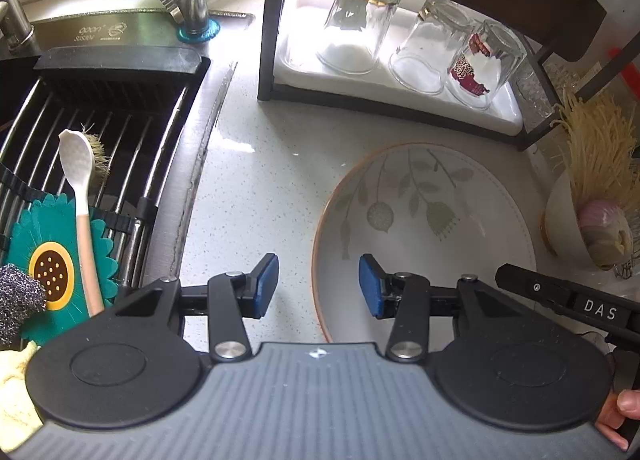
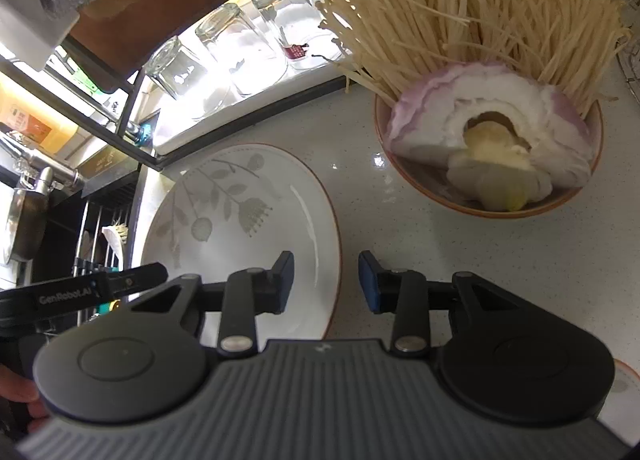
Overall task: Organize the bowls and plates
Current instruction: 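Close both grippers on the rim of the second leaf-pattern bowl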
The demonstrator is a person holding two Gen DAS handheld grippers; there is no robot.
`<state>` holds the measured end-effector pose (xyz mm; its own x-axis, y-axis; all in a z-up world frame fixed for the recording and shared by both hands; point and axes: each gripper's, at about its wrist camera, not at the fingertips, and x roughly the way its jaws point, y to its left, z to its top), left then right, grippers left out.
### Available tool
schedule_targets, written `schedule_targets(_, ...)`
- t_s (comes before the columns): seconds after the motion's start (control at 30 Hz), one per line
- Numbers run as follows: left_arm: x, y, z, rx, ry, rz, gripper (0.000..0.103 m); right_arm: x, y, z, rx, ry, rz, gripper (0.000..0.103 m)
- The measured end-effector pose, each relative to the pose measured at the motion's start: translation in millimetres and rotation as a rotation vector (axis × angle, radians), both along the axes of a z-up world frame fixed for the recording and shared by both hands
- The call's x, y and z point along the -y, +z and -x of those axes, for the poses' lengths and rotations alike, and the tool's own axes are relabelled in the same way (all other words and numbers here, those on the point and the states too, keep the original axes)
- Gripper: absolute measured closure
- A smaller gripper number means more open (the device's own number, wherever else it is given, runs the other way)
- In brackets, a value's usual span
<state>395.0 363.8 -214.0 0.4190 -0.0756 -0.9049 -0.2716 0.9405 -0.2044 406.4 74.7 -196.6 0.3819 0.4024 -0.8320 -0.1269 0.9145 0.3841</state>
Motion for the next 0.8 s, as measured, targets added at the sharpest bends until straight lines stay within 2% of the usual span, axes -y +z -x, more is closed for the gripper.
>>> schedule_targets(0.13, 1.2, -2.3, -4.5, 0.004, -0.020, -0.007, 0.060, 1.3, -3.8, -2.3, -0.005, -0.009, 0.004, 0.073)
schedule_targets(0.17, 1.7, -2.7, -5.6, 0.005, -0.023, -0.010, 0.063, 1.5, -4.9, -2.7, -0.004, -0.008, 0.006, 0.078)
schedule_targets(0.37, 1.7, -7.9, -11.9, 0.002, -0.025, -0.008, 0.077, -1.2, -5.9, -2.4, 0.015, 0.014, -0.003, 0.084)
schedule_targets(0.5, 4.4, -5.8, -11.4, 0.017, -0.026, -0.027, 0.083, -3.5, -6.4, -3.0, 0.013, 0.014, -0.005, 0.085)
schedule_targets(0.8, 4.0, -1.0, -6.1, 0.028, -0.016, -0.035, 0.090, -4.7, -5.5, -0.1, 0.010, 0.028, 0.001, 0.085)
